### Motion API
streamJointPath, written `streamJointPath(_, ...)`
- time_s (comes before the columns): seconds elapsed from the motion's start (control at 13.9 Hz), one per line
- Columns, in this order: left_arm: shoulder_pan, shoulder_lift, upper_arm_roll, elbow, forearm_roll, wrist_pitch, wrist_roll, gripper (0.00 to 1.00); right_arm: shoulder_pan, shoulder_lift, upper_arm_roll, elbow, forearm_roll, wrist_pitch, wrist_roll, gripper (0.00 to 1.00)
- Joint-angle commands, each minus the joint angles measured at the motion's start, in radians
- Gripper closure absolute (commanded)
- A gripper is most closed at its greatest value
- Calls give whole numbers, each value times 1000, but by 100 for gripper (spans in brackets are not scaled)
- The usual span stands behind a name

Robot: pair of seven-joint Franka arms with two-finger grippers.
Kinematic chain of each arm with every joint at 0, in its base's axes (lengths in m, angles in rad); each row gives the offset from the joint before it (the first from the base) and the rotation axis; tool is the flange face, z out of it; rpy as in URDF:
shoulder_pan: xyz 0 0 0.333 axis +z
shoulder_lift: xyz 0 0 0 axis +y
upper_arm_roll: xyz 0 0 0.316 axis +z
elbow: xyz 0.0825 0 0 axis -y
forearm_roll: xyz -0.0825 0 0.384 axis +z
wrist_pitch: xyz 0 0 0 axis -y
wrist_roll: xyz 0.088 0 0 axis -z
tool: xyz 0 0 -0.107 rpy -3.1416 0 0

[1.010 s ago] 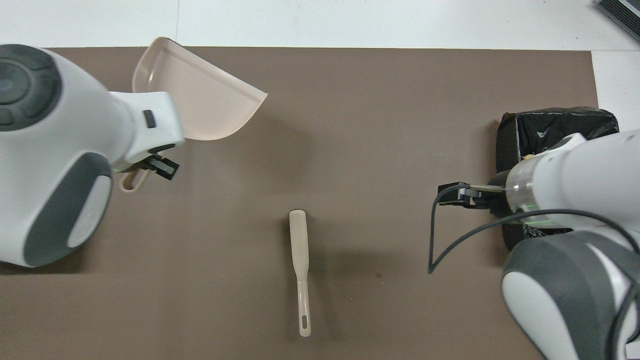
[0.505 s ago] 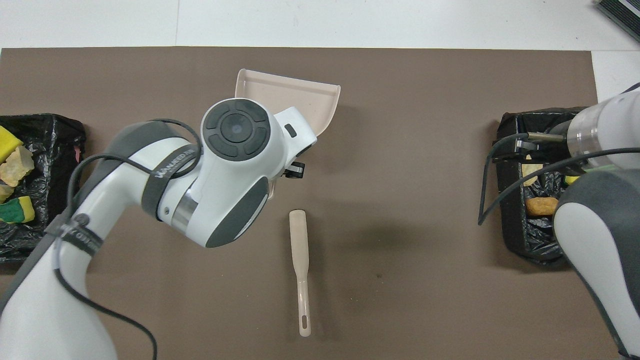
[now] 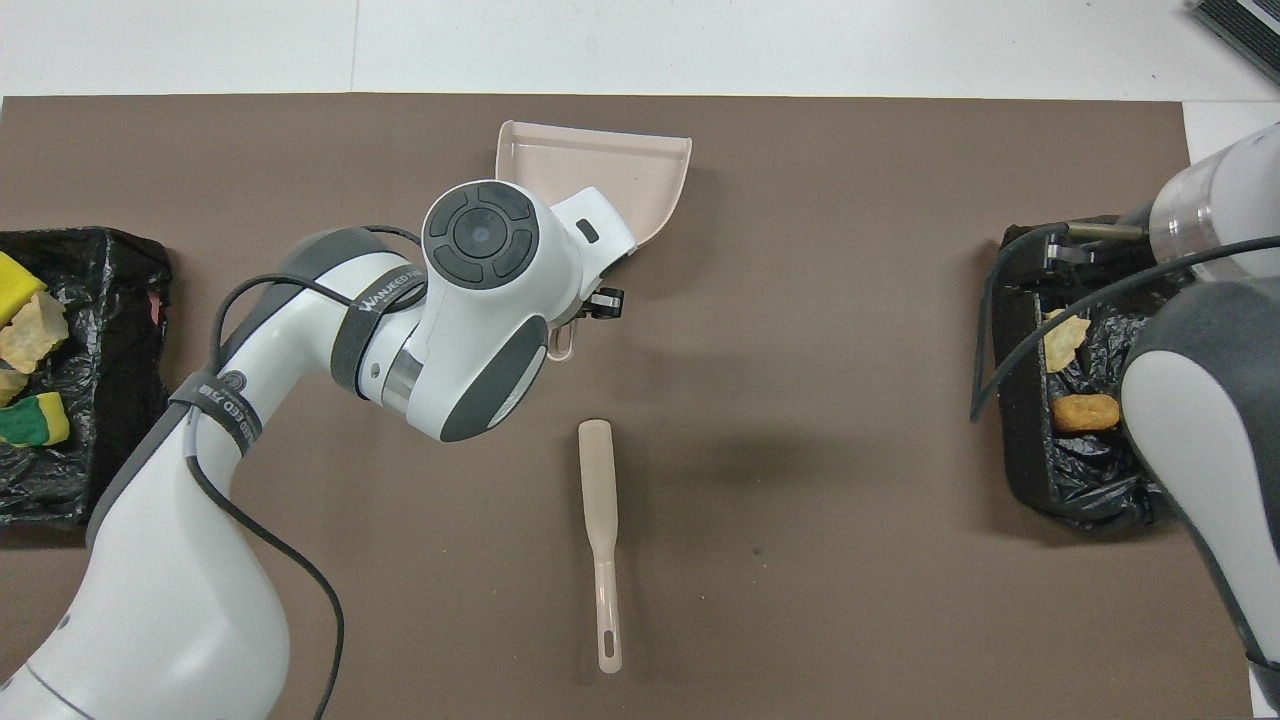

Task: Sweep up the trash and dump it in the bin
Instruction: 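Bring the empty dustpan back to the table center with the left gripper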

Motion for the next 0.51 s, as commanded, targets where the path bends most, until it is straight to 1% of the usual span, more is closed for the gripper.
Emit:
streamJointPath(0.0, -15, 64, 5, 17, -5, 31, -7, 100, -14, 12, 9, 24, 0, -18, 1, 0)
streamJointPath(0.14, -35, 69, 8, 19, -8, 9, -29, 100, -14, 11, 10, 25, 3, -16, 1, 0)
streamJointPath(0.36, -32, 69, 6, 16, -19, 28, -42, 100, -14, 11, 10, 25, 3, -13, -6, 0)
streamJointPath(0.43, -32, 70, 6, 16, -22, 31, -72, 100, -14, 11, 9, 25, 3, -12, -6, 0)
